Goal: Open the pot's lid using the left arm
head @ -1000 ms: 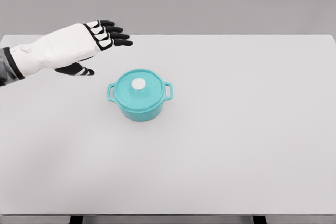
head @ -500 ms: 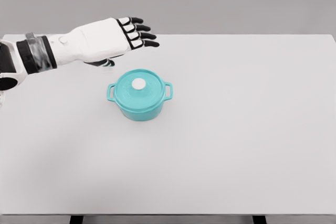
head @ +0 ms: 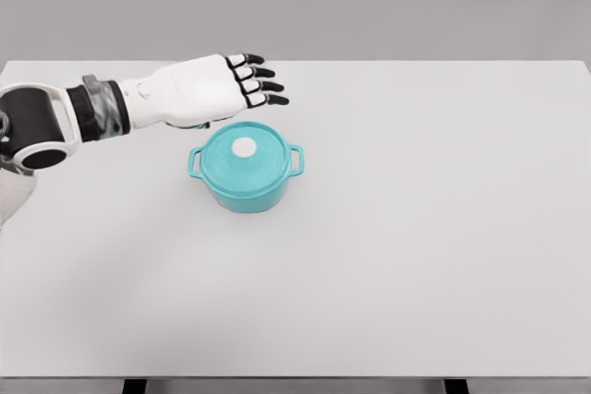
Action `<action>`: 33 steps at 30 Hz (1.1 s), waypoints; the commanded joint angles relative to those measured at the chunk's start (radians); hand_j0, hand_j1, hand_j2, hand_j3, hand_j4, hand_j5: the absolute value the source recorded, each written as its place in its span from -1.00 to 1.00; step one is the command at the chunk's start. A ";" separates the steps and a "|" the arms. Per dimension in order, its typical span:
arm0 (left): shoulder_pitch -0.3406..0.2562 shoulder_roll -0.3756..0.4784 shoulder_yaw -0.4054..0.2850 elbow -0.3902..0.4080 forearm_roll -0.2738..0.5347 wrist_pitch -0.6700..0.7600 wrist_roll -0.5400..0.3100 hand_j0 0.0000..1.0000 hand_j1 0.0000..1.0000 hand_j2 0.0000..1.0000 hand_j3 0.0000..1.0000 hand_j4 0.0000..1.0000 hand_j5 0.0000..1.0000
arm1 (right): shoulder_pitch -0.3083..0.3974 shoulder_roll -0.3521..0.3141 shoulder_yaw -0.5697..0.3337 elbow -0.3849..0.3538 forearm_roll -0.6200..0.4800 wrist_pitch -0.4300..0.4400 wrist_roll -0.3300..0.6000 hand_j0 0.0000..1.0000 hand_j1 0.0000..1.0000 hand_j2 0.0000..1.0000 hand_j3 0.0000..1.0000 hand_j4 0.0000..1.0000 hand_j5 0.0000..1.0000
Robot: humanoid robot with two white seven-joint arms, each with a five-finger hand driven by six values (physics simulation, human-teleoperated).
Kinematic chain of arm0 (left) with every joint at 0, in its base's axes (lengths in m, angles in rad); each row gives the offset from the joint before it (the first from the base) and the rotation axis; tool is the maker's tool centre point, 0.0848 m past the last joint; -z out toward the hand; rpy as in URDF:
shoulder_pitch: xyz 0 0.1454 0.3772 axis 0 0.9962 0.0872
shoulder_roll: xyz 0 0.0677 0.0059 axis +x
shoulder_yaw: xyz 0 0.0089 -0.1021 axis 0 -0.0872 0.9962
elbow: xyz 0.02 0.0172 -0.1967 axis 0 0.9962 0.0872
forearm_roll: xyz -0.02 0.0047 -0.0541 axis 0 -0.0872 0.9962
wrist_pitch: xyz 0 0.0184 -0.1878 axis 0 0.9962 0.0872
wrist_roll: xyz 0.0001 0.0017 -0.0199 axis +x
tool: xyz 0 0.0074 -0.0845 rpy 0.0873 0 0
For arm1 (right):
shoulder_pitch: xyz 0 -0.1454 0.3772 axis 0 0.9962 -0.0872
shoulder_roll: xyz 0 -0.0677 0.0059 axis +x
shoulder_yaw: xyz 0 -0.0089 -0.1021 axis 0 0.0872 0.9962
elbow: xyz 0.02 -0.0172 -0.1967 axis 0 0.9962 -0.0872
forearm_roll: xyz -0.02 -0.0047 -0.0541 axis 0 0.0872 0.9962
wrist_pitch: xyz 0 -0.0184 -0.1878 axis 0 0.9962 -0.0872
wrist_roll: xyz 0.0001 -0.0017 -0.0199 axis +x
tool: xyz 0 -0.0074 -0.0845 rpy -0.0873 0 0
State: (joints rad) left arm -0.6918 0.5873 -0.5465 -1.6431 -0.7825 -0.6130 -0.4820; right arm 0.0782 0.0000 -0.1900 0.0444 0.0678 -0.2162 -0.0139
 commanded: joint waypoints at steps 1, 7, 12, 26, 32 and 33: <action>0.000 -0.006 -0.024 0.002 -0.009 0.002 0.000 1.00 1.00 1.00 1.00 1.00 1.00 | 0.000 0.000 0.000 0.000 0.000 0.000 0.000 1.00 1.00 1.00 1.00 1.00 1.00; 0.002 -0.007 -0.053 0.017 -0.008 0.002 0.000 1.00 1.00 1.00 1.00 1.00 1.00 | 0.000 0.000 0.000 0.000 0.000 0.000 0.000 1.00 1.00 1.00 1.00 1.00 1.00; -0.002 -0.009 -0.069 0.022 -0.001 0.002 0.000 1.00 1.00 1.00 1.00 1.00 1.00 | 0.000 0.000 0.000 -0.001 0.000 0.000 0.000 1.00 1.00 1.00 1.00 1.00 1.00; -0.003 -0.021 -0.099 0.035 -0.008 0.002 0.000 1.00 1.00 1.00 1.00 1.00 1.00 | 0.000 0.000 0.000 0.000 0.000 0.000 0.000 1.00 1.00 1.00 1.00 1.00 1.00; -0.005 -0.015 -0.104 0.037 -0.009 0.002 0.000 1.00 1.00 1.00 1.00 1.00 1.00 | 0.000 0.000 0.000 -0.001 0.000 0.000 0.000 1.00 1.00 1.00 1.00 1.00 1.00; -0.006 -0.011 -0.105 0.037 -0.009 0.002 0.000 1.00 1.00 1.00 1.00 1.00 1.00 | 0.000 0.000 0.000 0.000 0.000 0.000 0.000 1.00 1.00 1.00 1.00 1.00 1.00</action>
State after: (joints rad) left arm -0.6980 0.5712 -0.6513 -1.6063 -0.7947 -0.6129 -0.4823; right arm 0.0782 0.0000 -0.1900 0.0442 0.0678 -0.2162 -0.0139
